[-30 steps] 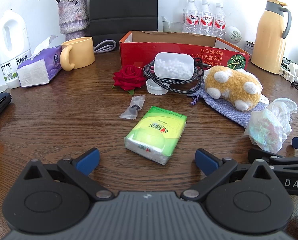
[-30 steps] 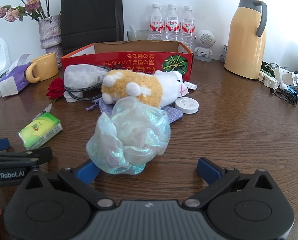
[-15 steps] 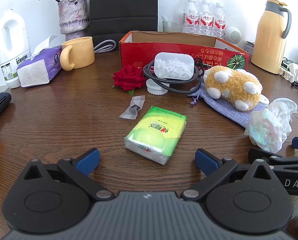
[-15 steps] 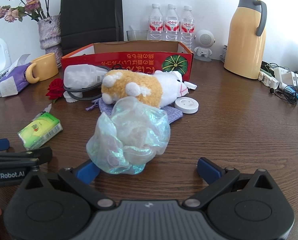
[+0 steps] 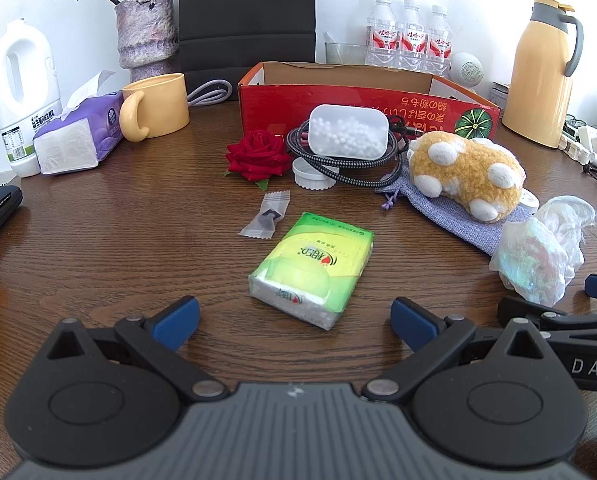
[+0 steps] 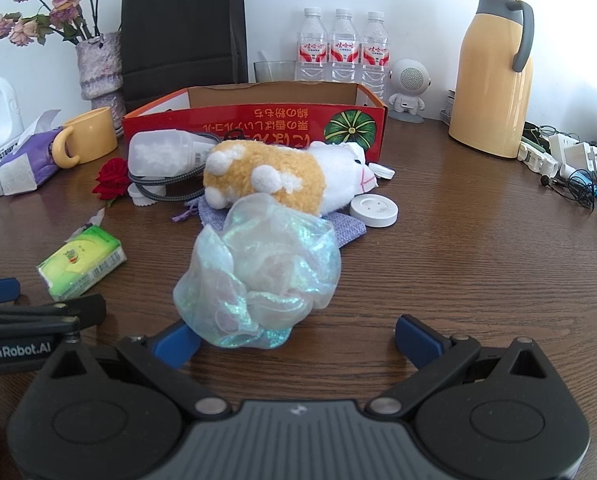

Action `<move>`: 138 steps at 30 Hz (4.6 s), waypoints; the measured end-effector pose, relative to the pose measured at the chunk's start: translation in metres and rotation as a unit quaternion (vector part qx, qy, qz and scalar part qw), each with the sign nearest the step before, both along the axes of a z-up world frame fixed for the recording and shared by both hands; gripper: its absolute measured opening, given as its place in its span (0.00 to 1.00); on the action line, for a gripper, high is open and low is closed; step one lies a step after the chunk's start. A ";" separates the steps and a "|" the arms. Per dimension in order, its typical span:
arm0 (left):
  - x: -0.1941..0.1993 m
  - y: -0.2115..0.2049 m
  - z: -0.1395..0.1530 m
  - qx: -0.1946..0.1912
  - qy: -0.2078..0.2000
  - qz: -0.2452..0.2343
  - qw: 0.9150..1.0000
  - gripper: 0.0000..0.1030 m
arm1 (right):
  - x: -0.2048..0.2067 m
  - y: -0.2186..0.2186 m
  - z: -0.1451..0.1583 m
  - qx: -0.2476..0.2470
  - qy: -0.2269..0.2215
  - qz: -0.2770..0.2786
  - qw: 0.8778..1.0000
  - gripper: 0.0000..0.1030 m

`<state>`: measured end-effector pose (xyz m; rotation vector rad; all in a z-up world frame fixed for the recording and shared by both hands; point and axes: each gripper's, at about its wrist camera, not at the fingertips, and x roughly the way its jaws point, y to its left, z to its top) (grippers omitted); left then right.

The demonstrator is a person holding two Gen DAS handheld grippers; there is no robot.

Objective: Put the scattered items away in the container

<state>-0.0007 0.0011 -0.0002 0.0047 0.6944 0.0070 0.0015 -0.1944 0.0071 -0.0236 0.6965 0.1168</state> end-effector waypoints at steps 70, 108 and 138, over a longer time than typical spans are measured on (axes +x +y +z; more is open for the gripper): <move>-0.020 0.000 0.165 0.000 -0.209 -0.026 0.978 0.45 | 0.004 -0.021 0.157 0.027 -0.164 0.066 0.984 0.38; 0.464 -0.008 0.127 0.010 0.197 -0.033 0.980 0.45 | 0.502 -0.011 0.120 -0.003 0.244 0.048 0.969 0.38; 0.392 -0.005 0.198 -0.017 0.192 -0.019 0.981 0.91 | 0.415 0.009 0.199 -0.030 0.226 0.011 0.974 0.70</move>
